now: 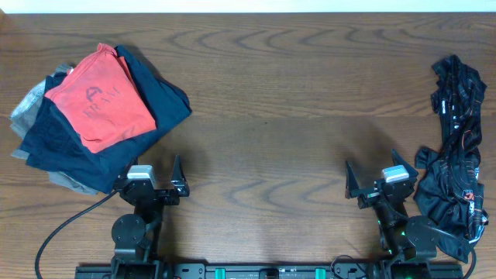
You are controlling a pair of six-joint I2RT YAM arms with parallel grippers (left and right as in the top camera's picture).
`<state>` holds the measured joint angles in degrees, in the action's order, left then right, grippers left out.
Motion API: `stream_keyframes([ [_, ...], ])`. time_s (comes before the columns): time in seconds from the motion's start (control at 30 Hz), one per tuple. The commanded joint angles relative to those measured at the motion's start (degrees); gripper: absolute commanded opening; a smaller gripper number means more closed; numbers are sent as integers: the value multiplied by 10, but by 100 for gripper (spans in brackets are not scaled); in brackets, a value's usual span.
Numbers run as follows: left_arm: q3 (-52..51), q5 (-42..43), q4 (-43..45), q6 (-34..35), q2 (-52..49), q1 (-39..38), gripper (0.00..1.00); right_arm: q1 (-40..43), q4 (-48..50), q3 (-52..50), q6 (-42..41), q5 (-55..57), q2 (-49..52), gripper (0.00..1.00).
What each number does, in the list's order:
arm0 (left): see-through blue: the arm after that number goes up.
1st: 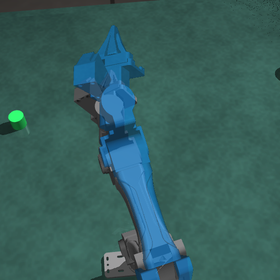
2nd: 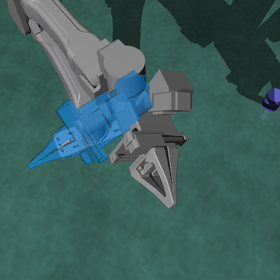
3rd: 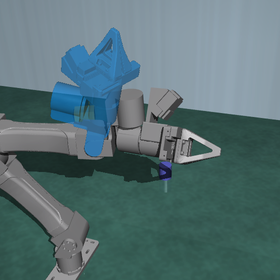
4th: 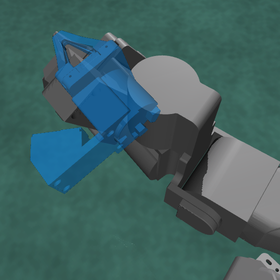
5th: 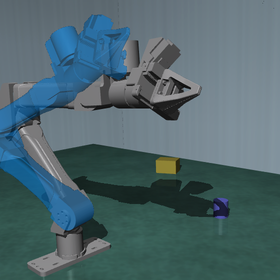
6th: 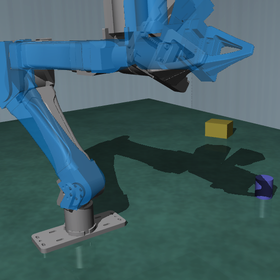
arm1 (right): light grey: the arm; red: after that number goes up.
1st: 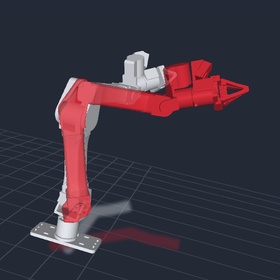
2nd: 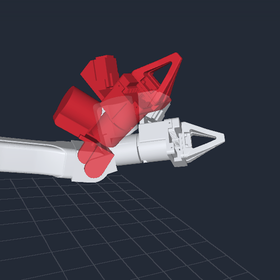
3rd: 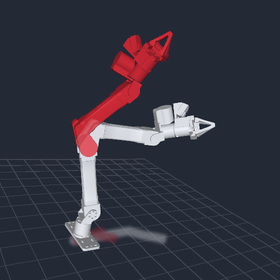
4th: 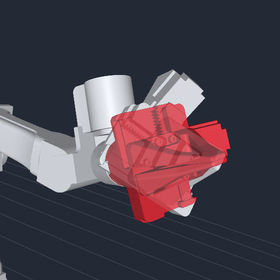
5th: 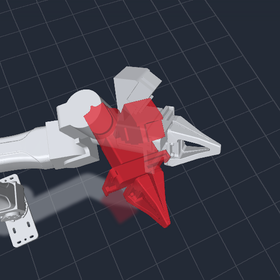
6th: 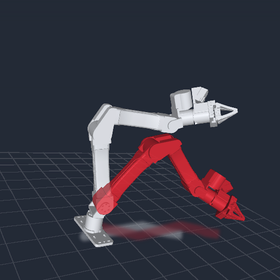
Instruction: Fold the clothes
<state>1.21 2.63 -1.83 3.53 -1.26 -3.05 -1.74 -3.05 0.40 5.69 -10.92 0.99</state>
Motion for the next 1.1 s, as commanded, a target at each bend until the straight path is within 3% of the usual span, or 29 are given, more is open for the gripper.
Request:
stream_keyframes([
  [0.0,-10,-3,-20,-7,-2,2,98,-7,-2,-1,8,0,-3,99],
  [0.4,-10,-3,-20,-7,-2,2,98,-7,-2,-1,5,-1,-3,99],
  [0.67,-9,8,9,16,-2,1,98,-7,-4,1,-95,1,-3,99],
  [0.9,43,17,-65,43,-29,1,98,-7,-75,58,-95,82,28,99],
  [1.07,131,26,-147,43,-105,1,98,-7,-163,153,-95,131,120,99],
])
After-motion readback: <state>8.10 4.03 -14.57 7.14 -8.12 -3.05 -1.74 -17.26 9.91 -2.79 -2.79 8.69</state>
